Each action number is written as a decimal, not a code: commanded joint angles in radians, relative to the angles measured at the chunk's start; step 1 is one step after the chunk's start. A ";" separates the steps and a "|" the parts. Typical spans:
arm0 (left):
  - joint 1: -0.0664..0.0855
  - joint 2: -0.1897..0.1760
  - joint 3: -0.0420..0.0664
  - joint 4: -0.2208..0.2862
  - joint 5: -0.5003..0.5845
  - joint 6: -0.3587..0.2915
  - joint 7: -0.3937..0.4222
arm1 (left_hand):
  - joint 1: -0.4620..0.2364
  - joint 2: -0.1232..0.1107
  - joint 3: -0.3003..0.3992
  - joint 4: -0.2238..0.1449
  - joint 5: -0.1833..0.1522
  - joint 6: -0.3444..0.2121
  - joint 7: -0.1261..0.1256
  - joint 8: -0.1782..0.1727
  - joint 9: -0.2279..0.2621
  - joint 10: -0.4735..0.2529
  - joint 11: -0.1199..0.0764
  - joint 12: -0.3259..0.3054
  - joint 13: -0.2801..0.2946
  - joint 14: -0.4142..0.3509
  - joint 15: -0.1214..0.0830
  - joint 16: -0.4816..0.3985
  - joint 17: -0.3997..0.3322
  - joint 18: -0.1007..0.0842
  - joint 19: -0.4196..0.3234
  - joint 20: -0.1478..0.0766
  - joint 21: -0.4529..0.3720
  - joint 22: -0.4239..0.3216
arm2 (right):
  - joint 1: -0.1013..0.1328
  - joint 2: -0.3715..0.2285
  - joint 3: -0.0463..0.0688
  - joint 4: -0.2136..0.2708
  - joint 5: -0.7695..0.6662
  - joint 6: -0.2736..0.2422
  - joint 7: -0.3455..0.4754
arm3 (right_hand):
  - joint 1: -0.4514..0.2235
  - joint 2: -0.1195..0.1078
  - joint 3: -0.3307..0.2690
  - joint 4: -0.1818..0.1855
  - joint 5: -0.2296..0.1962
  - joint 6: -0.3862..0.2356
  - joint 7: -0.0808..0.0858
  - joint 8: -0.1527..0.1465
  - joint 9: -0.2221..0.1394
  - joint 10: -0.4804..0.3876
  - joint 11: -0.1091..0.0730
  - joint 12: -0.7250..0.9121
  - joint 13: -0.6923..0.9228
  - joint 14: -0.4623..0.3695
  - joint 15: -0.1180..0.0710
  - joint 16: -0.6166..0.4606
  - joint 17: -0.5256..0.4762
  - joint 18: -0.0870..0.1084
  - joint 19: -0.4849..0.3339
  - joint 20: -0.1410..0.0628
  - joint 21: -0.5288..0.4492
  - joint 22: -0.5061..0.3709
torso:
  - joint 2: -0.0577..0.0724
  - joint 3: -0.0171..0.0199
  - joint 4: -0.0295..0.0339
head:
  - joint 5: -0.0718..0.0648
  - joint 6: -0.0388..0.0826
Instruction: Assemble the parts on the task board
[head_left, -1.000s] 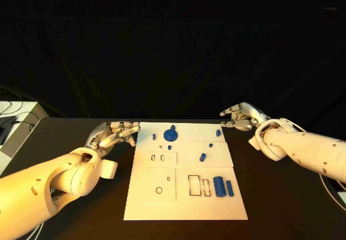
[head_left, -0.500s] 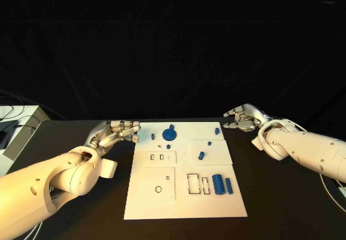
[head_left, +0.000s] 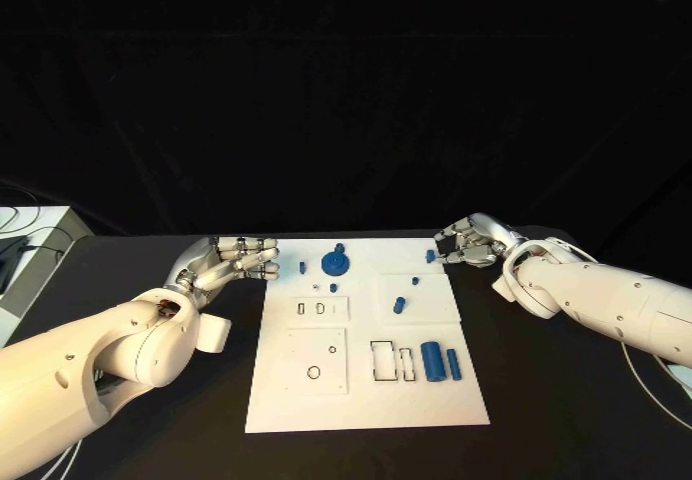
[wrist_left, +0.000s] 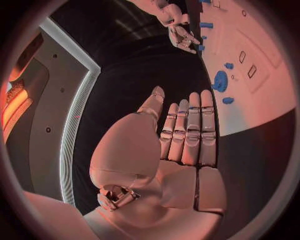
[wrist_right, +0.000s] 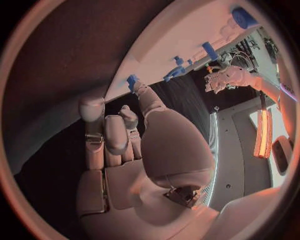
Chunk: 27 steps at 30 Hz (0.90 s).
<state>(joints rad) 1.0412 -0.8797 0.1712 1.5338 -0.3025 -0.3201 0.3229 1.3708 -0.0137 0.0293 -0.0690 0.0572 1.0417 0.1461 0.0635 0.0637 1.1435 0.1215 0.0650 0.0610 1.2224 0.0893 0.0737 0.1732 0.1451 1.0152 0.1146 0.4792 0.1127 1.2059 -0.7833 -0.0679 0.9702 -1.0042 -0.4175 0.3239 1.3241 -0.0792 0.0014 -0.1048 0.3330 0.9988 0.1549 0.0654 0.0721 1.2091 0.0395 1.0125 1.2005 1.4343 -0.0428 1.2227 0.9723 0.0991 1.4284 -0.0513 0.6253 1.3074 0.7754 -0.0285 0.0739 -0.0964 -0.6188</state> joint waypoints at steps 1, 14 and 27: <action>0.000 0.001 0.001 0.004 -0.007 0.022 0.003 | 0.003 -0.001 -0.003 -0.004 -0.004 0.002 0.000 0.000 0.000 -0.008 0.002 -0.002 -0.001 0.007 -0.001 -0.004 -0.001 -0.009 0.005 0.000 -0.004 -0.001 | -0.002 0.006 0.000 -0.006 -0.027 0.034 -0.007 | 0.007 0.000 -0.007 0.000 0.004 -0.002 0.001 -0.002 0.001 -0.003 0.001 0.005 0.000 0.001 0.007 -0.001 0.004 0.009 -0.002 0.004 0.002 0.078 | 0.000 -0.0010 -0.0008 | -0.001 -0.003; 0.000 -0.002 0.001 0.007 -0.007 0.023 0.002 | 0.003 -0.001 -0.003 -0.003 -0.004 0.003 0.001 0.000 0.001 -0.008 0.003 -0.002 -0.001 0.007 -0.001 -0.004 0.000 -0.011 0.010 -0.002 -0.009 -0.004 | -0.021 0.030 0.000 -0.022 -0.035 0.056 -0.018 | 0.007 0.014 -0.004 0.000 0.015 0.017 -0.003 -0.002 0.001 0.005 -0.002 0.019 0.005 0.002 0.005 0.004 0.012 0.008 0.003 0.002 0.013 0.081 | 0.000 -0.0012 -0.0010 | 0.000 -0.013; 0.000 -0.003 0.001 0.007 -0.007 0.023 0.001 | 0.003 -0.001 -0.003 -0.003 -0.004 0.004 0.001 0.000 0.000 -0.008 0.003 -0.002 -0.001 0.007 -0.001 -0.004 0.000 -0.012 0.013 -0.003 -0.013 -0.007 | -0.026 0.042 0.000 -0.031 -0.034 0.060 -0.022 | -0.007 0.036 0.015 -0.009 0.020 0.041 -0.009 -0.002 -0.001 0.015 -0.007 0.031 0.013 0.003 0.001 0.007 0.018 0.005 0.005 -0.002 0.025 0.082 | 0.000 -0.0013 -0.0028 | 0.002 -0.016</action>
<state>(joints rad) 1.0412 -0.8833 0.1712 1.5381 -0.3043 -0.3158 0.3207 1.3708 -0.0137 0.0293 -0.0690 0.0572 1.0417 0.1461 0.0635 0.0637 1.1401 0.1251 0.0649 0.0609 1.2223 0.0893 0.0723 0.1735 0.1452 1.0186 0.1110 0.4676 0.1077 1.1826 -0.7432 -0.0676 0.9401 -1.0269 -0.3762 0.3061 1.3143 -0.0509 0.0115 -0.1150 0.3508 1.0339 0.1452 0.0654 0.0714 1.2200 0.0323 1.0367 1.2129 1.4345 -0.0429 1.2266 0.9890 0.0989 1.4284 -0.0513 0.6444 1.3079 0.7750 -0.0301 0.0715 -0.0945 -0.6350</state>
